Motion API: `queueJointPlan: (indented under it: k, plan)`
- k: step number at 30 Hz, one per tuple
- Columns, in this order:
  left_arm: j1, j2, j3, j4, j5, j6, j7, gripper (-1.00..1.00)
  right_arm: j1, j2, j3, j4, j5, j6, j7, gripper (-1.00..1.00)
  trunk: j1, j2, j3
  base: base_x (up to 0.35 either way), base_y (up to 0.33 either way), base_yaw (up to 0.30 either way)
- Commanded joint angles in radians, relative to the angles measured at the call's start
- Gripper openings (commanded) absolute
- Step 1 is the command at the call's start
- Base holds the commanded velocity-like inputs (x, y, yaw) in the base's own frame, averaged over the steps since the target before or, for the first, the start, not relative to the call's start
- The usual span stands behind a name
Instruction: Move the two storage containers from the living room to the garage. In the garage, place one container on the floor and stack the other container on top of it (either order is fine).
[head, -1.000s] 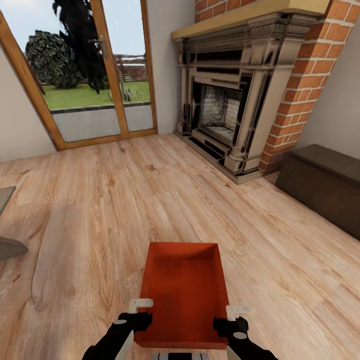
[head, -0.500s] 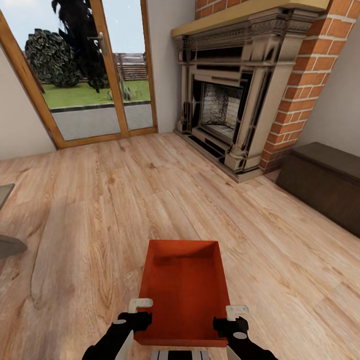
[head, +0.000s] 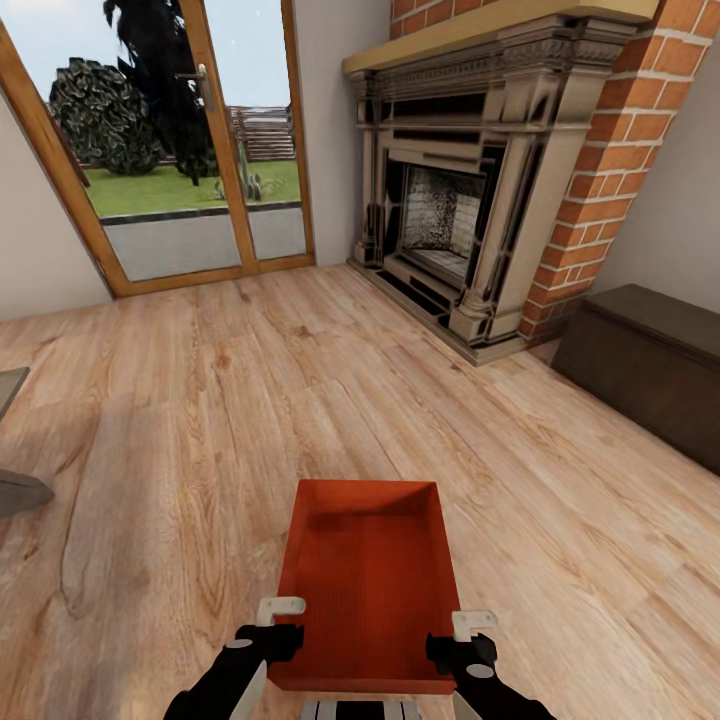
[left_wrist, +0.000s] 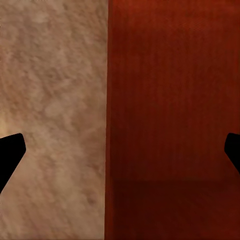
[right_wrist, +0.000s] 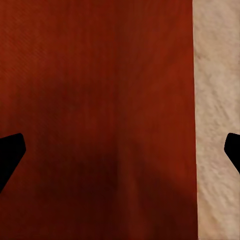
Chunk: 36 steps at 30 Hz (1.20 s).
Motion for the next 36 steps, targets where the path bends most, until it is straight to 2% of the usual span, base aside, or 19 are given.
queueJointPlan:
  k: [1,36]
  plan:
    - [0.000,0.001,-0.002,-0.002,0.000,0.006,0.005,1.00,-0.001,0.000,0.008,0.000,-0.011,-0.005,-0.004,1.00,0.000,0.000,-0.001,0.000,0.000,0.000]
    - [-0.001,0.004,-0.003,0.002,-0.002,0.005,0.007,1.00,-0.001,-0.009,0.008,0.000,-0.011,-0.007,-0.005,1.00,0.000,0.000,-0.001,0.000,0.000,0.000]
